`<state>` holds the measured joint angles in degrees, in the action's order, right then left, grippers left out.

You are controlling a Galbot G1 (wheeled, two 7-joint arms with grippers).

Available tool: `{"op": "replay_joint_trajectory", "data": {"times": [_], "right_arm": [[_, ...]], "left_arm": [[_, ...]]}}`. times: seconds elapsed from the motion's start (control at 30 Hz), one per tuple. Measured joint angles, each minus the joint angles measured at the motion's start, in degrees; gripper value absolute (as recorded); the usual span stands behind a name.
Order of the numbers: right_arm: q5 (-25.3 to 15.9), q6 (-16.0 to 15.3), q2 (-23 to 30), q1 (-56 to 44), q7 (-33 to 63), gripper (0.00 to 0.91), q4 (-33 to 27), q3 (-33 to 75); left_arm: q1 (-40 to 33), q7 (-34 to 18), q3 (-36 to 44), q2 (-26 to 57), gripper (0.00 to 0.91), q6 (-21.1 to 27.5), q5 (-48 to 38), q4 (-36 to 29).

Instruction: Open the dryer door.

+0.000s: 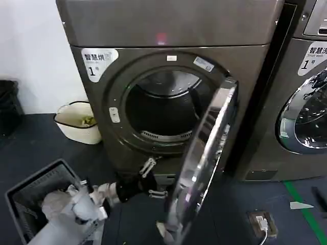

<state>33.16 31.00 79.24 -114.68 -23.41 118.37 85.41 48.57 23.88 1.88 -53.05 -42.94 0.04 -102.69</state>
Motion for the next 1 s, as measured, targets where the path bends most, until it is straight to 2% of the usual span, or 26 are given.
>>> {"op": "replay_joint_trajectory", "data": {"times": [0.17,0.27,0.37,0.63,0.83,1.0], "right_arm": [[-4.98,-3.15,5.30,1.43,11.41,0.907,-3.36,3.30],[-8.16,-6.74,7.48,2.74,18.86,0.907,-5.88,5.29],[-9.63,-9.72,9.13,3.81,25.60,0.907,-7.86,7.00],[-15.74,-18.56,12.71,7.07,38.84,0.907,-11.30,12.56],[-18.21,-21.86,12.99,8.46,43.43,0.907,-13.86,16.98],[-19.83,-22.06,12.99,8.77,45.40,0.907,-16.64,20.18]], "left_arm": [[-3.74,-0.10,3.92,-2.86,0.907,-0.85,0.76,2.33],[-5.75,-0.46,5.95,-4.63,0.907,-1.08,1.42,4.00],[-7.70,-0.80,7.95,-6.60,0.907,-1.14,1.88,5.95],[-11.99,-1.53,12.35,-11.88,0.907,-1.44,2.22,12.22],[-15.15,-3.16,16.08,-16.19,0.907,-1.52,2.74,16.82],[-17.90,-4.72,19.07,-20.25,0.907,-1.40,4.41,21.10]]}}
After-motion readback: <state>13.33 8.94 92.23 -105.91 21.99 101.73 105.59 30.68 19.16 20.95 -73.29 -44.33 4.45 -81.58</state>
